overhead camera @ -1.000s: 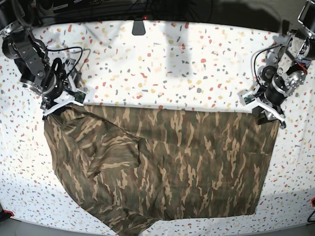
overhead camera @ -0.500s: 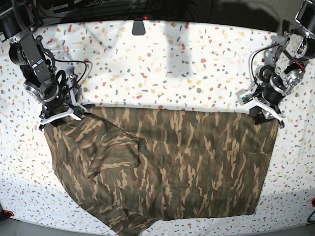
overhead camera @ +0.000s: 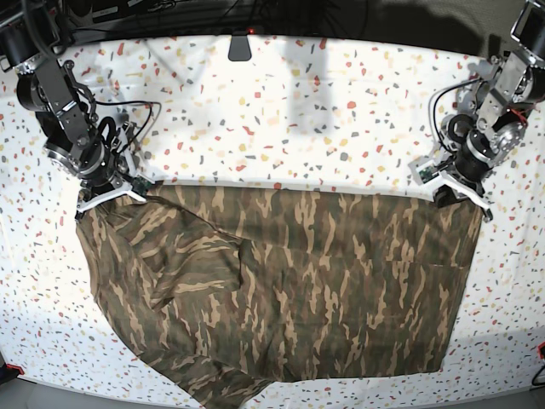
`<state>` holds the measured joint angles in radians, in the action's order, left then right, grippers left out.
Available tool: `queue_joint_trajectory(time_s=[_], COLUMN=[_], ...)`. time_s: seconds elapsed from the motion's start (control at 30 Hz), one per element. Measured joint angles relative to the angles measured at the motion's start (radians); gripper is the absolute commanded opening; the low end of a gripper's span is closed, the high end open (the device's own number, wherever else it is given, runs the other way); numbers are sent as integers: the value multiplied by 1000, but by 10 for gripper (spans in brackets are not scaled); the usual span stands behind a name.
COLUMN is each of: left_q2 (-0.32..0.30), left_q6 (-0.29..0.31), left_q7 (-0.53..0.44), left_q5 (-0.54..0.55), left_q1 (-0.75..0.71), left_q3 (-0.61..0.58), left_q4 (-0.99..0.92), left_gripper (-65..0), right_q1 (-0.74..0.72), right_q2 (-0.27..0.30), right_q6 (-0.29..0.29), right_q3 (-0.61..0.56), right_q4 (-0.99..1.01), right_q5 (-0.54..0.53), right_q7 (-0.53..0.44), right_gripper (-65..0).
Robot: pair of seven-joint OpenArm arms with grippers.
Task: Fold the T-shirt properly
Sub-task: 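Lift the folded edge and pull it back toward the arms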
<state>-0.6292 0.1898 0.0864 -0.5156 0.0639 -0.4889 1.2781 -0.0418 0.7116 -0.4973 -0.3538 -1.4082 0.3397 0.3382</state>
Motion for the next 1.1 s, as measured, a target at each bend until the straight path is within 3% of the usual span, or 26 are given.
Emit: queue_joint_trajectory(time_s=[0.1,0.33,0.5,0.7,0.8,0.9,1.0,1.03,1.1], left_q2=[0,6,-17,-86,-114,-121,-116,-117,-119], left_q6=[0,5,4,-10,-59,-140,-187,-186,-183], left_q7=[2,171,184,230,245,246,189,160,109], left_q5=[31,42,42,38,38,43,42,42,40], left_q1=[0,-1,-53,-161,-208,-222,-216,-216,-217], left_q3=[1,-2,-2,-2,-3,-4,-4,-4,-4], left_q4=[0,29,86,217,256,260,261,260,260], left_gripper=[-650,-650,-650,-650,-650,-650,-650,-616,-448], right_q1=[0,1,10,70,123,141,135,136,137], right_q2=[0,3,38,109,142,157,156,156,156], right_q6=[0,0,-8,-4,0,45,45,45,45], right_q3=[0,-1,-3,-2,-2,-3,-3,-3,-3], right_q4=[0,-13,-43,-120,-156,-161,-163,-163,-163], right_q5=[0,-6,-26,-19,-71,-87,-84,-85,-85], right_q7=[4,53,65,113,127,134,135,134,135], right_gripper=[-650,-650,-650,-650,-650,-650,-650,-650,-650])
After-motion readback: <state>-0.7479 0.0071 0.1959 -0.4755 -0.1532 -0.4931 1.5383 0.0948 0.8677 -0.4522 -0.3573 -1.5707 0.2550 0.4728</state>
